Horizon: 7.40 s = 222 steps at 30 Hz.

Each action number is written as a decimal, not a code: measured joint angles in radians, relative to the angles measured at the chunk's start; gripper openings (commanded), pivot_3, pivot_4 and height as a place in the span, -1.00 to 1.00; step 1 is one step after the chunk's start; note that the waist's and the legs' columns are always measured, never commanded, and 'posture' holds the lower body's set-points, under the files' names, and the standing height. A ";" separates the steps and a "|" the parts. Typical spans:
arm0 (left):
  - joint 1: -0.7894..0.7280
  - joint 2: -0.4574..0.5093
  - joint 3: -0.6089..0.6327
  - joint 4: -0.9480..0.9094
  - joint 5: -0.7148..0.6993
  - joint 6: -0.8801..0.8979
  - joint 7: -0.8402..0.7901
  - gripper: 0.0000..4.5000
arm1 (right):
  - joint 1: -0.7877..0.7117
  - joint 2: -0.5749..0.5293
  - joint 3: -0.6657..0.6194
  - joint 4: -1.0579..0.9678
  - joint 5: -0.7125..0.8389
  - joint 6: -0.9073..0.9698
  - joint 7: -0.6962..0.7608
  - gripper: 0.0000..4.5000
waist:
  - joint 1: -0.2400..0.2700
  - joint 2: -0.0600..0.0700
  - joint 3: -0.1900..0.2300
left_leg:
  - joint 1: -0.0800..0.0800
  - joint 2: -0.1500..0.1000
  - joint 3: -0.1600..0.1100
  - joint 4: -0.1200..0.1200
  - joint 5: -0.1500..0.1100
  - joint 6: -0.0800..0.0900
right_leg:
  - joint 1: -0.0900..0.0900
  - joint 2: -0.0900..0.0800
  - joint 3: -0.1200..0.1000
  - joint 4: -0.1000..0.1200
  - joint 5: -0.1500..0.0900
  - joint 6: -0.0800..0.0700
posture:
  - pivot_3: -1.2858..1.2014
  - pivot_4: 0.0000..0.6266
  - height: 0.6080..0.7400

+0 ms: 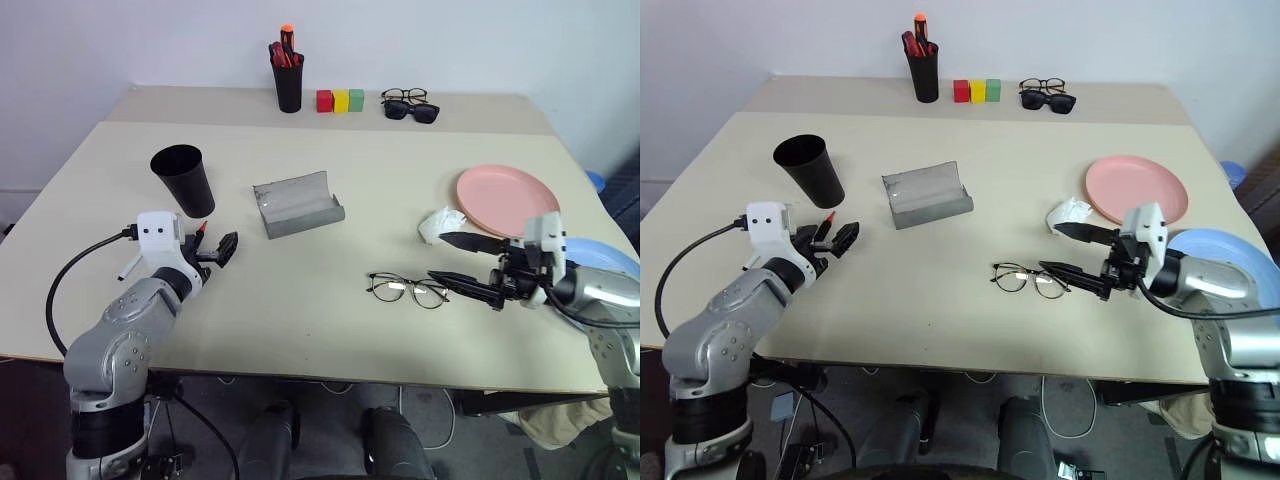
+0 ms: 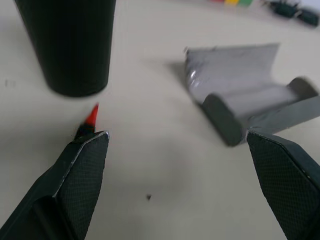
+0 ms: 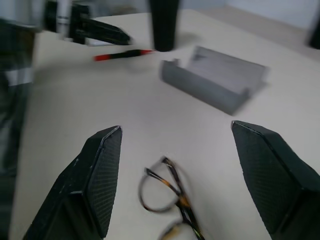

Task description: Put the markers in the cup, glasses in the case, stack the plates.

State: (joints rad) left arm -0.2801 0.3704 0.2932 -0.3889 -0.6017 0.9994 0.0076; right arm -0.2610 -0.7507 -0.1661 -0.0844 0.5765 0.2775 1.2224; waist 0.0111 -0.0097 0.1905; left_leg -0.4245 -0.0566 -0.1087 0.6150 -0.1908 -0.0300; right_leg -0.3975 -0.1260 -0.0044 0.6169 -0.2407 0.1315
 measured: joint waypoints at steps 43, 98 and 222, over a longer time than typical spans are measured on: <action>-0.472 0.167 -0.075 0.629 0.217 0.318 -0.215 -0.99 | -0.232 0.134 0.171 0.104 -0.092 -0.034 -0.033 0.60 | -0.006 -0.001 0.001 | -0.001 0.000 -0.002 -0.002 0.004 -0.008 | -0.003 0.001 0.000 0.003 0.004 0.007 | 0.03 -0.52 1.00; -0.623 0.120 -0.144 1.056 0.648 -1.147 0.053 -0.99 | -0.342 0.189 0.195 0.272 -0.150 -0.137 -0.028 0.60 | -0.025 -0.006 0.004 | -0.003 0.002 -0.002 -0.003 0.008 -0.013 | -0.007 0.004 0.002 0.003 0.011 0.008 | 0.03 -0.52 1.00; -0.558 0.089 -0.069 1.093 0.678 -1.265 0.171 -0.98 | -0.418 0.346 0.194 0.410 -0.179 -0.315 -0.042 0.60 | -0.030 -0.006 0.004 | 0.001 0.002 -0.003 -0.003 0.009 -0.015 | -0.010 0.006 0.004 0.014 0.009 0.004 | 0.03 -0.52 1.00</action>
State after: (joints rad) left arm -0.8385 0.4596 0.2239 0.7038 0.0758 -0.2658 0.1787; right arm -0.6790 -0.4046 0.0274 0.3259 0.3975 -0.0372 1.1804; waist -0.0190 -0.0158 0.1947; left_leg -0.4239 -0.0542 -0.1118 0.6117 -0.1814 -0.0455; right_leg -0.4078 -0.1196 -0.0002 0.6304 -0.2320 0.1358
